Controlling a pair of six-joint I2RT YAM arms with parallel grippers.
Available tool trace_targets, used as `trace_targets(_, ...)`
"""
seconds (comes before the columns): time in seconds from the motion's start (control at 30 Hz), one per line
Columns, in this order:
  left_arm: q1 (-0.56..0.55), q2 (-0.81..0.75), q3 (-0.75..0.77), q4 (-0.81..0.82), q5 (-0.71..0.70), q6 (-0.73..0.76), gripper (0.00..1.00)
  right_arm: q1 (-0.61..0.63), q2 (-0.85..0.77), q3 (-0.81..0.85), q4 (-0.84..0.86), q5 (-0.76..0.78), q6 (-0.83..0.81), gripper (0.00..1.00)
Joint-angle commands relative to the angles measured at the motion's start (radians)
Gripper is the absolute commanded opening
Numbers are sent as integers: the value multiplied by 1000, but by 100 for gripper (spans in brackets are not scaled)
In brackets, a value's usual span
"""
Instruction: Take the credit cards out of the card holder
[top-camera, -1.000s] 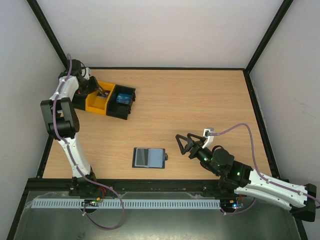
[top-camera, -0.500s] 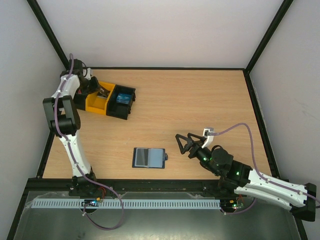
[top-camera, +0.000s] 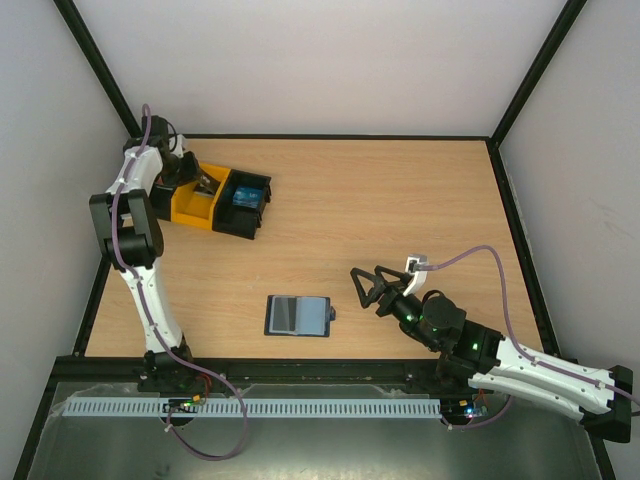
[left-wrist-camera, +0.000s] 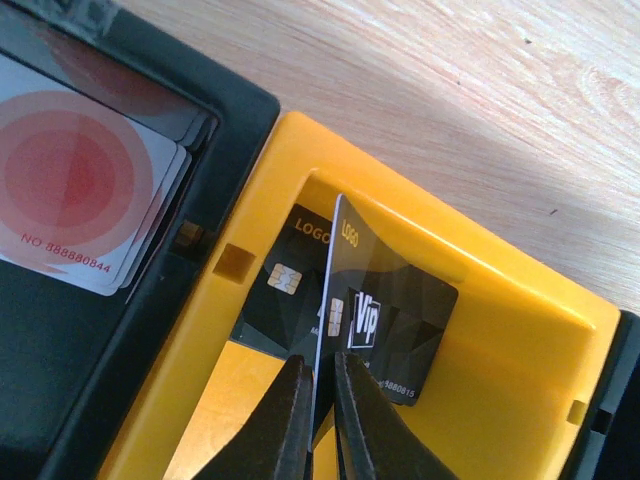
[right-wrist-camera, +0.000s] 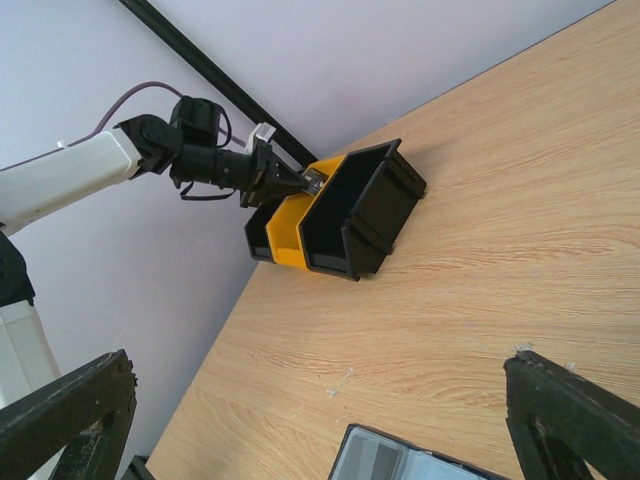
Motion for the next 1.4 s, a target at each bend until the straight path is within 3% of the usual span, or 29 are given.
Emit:
trace_targets(0.0, -8, 20, 27, -28, -37, 5, 11, 6, -14, 33, 14, 28, -12, 98)
trace_targets(1.37, -36, 60, 81, -16, -100, -20, 32, 6, -63, 22, -16, 46, 11, 98)
